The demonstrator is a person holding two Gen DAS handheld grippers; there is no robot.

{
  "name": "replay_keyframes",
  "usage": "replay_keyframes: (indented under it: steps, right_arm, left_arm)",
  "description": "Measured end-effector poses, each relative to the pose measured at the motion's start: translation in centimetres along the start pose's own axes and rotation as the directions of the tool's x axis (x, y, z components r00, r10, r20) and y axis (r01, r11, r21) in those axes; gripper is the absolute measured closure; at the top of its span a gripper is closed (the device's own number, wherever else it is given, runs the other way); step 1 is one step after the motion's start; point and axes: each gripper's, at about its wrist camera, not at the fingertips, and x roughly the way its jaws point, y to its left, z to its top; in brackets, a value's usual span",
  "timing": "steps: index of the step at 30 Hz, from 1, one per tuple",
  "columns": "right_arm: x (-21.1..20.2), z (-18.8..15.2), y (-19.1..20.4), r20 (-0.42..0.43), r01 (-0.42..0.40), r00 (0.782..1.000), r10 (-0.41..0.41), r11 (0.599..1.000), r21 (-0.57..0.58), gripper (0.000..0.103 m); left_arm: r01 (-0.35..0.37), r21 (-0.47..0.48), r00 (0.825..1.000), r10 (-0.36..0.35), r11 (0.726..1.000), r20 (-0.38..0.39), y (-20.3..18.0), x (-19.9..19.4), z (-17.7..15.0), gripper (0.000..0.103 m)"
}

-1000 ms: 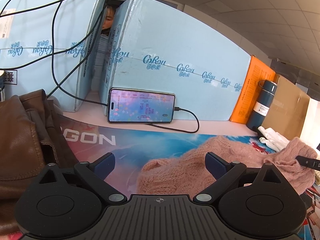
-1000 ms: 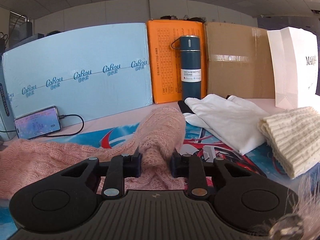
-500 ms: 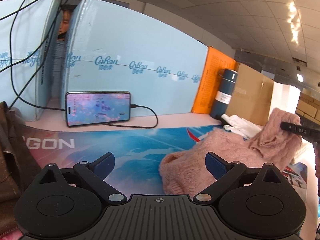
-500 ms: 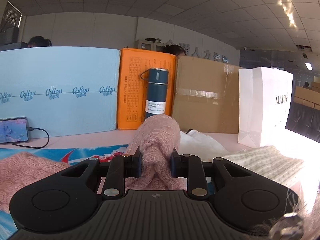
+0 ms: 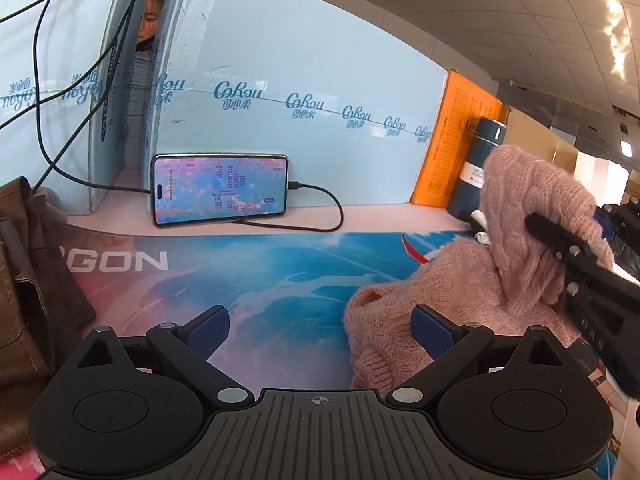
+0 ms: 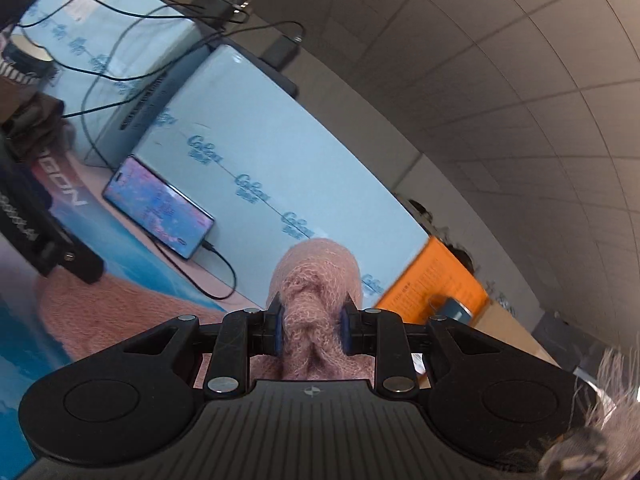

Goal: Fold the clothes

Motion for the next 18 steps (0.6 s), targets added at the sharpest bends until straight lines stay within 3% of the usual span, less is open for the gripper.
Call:
replay_keyframes:
  steps: [2,4,7,11,13,15,16,18]
  right_arm:
    - [-0.3,0.7,1.5,0.023,-0.069,0.997,0.069,0.998,-0.008,0.08]
    - [0.2,1.0,1.5,0.004,-0.165,0.986,0.166,0.983,0.077,0.08]
    - [1.5,1.2,0.4,-0.031,-0.302,0.945,0.325,0.908,0.291,0.08]
    - [3.4,0.2,-1.0,-0.015,-0.418,0.858,0.514,0.715,0.561,0.078]
    - [4.4,-0.9,-1.4,0.005,-0.44,0.807,0.591,0.594,0.674,0.072]
    - [5.3,-2.2,-1.8,0.077,-0.47,0.74,0.668,0.431,0.77,0.061]
    - [5.4,-2.6,-2.0,0.111,-0.476,0.726,0.679,0.379,0.794,0.054]
    - [5.0,-2.7,-2.6,0.162,-0.484,0.718,0.677,0.318,0.815,0.045]
  left_arm:
    - [-0.018,-0.025,1.0,0.018,1.0,0.007,0.3,-0.1,0.1,0.004]
    - [-0.036,-0.05,0.999,0.037,0.998,0.014,0.6,-0.2,0.1,0.004]
    - [-0.092,-0.111,0.993,0.099,0.99,0.06,1.4,-0.8,0.3,0.004]
    - [-0.083,-0.172,0.989,0.102,0.982,0.105,2.3,-1.5,0.7,0.004]
    - [-0.076,-0.188,0.988,0.099,0.979,0.119,2.5,-1.7,0.8,0.004]
    - [-0.07,-0.196,0.987,0.096,0.978,0.128,2.6,-1.8,0.9,0.004]
    - [-0.064,-0.2,0.987,0.092,0.978,0.133,2.7,-1.9,0.9,0.004]
    - [-0.052,-0.208,0.986,0.084,0.977,0.145,2.8,-2.1,0.9,0.004]
